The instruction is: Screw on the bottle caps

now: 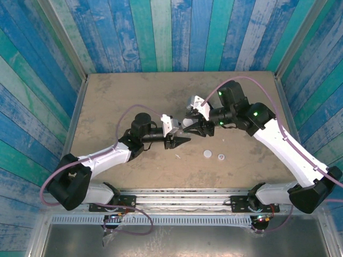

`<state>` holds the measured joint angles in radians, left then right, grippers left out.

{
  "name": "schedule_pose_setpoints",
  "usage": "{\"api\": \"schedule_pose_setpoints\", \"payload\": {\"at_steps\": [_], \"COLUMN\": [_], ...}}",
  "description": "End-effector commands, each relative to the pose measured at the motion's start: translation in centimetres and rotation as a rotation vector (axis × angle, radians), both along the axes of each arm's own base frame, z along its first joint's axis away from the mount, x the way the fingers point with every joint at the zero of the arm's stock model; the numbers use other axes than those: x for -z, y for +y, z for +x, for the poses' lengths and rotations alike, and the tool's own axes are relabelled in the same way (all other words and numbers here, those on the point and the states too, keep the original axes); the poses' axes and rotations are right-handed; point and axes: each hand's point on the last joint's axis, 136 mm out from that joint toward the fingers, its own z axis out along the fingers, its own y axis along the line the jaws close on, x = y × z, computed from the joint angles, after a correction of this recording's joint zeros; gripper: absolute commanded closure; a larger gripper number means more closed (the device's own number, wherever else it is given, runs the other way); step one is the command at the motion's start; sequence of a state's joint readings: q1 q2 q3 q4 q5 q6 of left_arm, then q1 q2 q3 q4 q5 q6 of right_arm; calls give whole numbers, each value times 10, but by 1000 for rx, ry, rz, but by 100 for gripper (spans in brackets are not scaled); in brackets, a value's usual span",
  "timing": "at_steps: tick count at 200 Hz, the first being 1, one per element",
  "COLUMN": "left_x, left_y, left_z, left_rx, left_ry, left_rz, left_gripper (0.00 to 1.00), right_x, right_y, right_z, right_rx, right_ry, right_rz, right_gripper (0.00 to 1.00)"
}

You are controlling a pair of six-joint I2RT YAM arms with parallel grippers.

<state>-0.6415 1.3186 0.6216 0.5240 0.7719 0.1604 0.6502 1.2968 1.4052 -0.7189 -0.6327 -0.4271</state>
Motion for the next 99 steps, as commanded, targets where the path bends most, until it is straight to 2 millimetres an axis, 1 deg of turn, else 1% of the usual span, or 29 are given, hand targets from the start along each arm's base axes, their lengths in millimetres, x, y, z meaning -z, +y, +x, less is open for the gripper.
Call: {"api": "schedule_pose_setpoints", "payload": {"at_steps": [1,24,30,40,54,83,99], "left_x": [-30,-31,-31,-31,-30,-31,-29], "left_y": [2,1,2,1,1,1,1], "left_z": [-8,-9,-9,-10,-10,-10,-10], "left_rx": [32,39,39,42,44,46,48], "left_ry": [-82,-84,-85,-84,-88,-90,-94], "left_rz": [-49,-48,-48,-46,-44,-45,-38], "left_gripper": [50,49,49,49,49,49,49], "right_x": [2,6,7,9,10,9,11], "right_y": [-3,-3,-3,-4,-6,-5,-6], "right_z": [-4,1,3,7,11,9,9], "right_rx": [-13,2,12,30,48,39,39], "right_ry": [20,20,16,6,-5,8,18], "right_rz": [-15,-30,-36,-50,-60,-48,-49], "right_gripper": [44,43,42,37,36,43,50]}}
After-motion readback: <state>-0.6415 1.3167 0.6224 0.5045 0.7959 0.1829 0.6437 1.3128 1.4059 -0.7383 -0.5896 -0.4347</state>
